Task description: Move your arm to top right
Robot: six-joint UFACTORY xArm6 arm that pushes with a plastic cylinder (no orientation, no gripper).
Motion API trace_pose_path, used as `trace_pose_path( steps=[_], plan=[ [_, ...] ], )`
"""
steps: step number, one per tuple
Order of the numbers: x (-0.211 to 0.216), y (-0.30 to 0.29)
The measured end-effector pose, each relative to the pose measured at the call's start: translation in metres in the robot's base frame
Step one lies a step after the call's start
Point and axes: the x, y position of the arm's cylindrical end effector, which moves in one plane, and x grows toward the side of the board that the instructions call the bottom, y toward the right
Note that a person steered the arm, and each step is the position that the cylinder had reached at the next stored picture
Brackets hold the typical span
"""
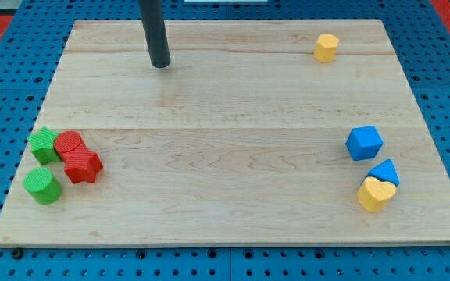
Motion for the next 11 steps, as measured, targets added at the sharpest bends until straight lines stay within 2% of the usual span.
trace_pose_path(
  steps=[3,5,6,7,8,9,11],
  plan=[
    [-0.009,0.013],
    [-0.018,0.091],
    [-0.041,0.118],
    [-0.075,0.118],
    [-0.081,0.176],
    [-0.102,0.260],
    [-0.099,0.452]
  ],
)
